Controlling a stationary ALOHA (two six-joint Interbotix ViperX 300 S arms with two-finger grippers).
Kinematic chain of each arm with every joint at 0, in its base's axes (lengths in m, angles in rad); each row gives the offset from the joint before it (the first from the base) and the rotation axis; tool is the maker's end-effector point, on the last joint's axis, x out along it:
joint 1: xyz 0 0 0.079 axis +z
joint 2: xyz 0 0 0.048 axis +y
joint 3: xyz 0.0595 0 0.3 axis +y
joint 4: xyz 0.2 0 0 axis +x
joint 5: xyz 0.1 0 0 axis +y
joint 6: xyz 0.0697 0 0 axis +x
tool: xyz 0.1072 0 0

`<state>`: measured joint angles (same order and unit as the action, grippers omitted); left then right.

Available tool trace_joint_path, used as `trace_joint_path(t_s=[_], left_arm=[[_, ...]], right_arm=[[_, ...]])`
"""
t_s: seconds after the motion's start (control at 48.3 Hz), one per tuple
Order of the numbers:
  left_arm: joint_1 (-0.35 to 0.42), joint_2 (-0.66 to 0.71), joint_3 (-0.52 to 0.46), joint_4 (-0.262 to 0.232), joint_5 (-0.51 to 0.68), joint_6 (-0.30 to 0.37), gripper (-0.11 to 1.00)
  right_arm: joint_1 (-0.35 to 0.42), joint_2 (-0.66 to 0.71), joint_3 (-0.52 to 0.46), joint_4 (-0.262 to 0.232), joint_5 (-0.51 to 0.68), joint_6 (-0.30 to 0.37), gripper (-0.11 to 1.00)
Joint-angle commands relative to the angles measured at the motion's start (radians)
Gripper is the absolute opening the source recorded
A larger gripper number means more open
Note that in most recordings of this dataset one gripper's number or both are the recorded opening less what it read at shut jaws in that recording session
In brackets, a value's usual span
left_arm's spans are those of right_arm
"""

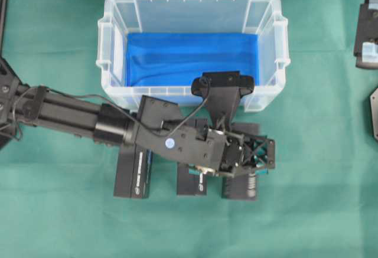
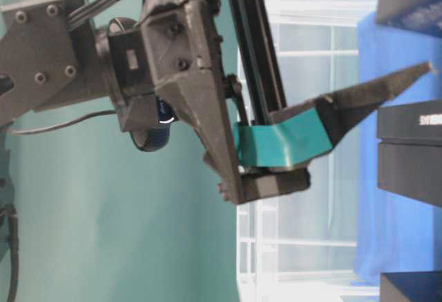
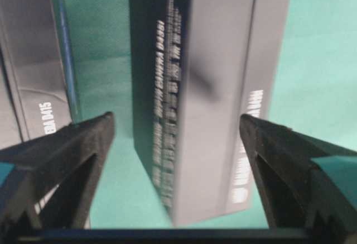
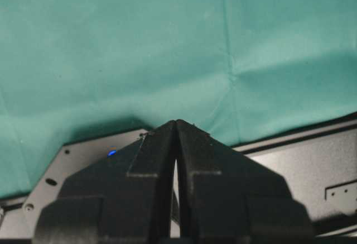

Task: Take the box out of the case with the left arm.
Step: 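Open the left gripper and release the box on the table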

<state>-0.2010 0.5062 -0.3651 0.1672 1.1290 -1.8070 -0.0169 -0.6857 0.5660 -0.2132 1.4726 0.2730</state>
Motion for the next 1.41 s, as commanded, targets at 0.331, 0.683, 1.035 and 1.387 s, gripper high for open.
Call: trace_joint_path(t_s=[0.331,0.683,1.035,1.387], left_arm=[[0.008,-0.057,-0.031,0.002,0.002,0.006,0.93],[0.012,-0.109,-0.121,-0.003,0.095,0.063,0.93],[0.028,-0.097,-0.308,-0.014,0.249,0.121,0.93],[0.026,-0.095,-0.318,-0.014,0.255,0.121,0.93]], right_arm=[[-0.002,-0.003,-0.009,-0.003,-0.002,-0.003,0.02],[-0.002,-0.003,-0.009,-0.005,-0.006,-0.003,0.02],[-0.002,-0.003,-0.009,-0.003,-0.002,-0.003,0.02],[-0.002,-0.003,-0.009,-0.005,-0.002,-0.003,0.02]])
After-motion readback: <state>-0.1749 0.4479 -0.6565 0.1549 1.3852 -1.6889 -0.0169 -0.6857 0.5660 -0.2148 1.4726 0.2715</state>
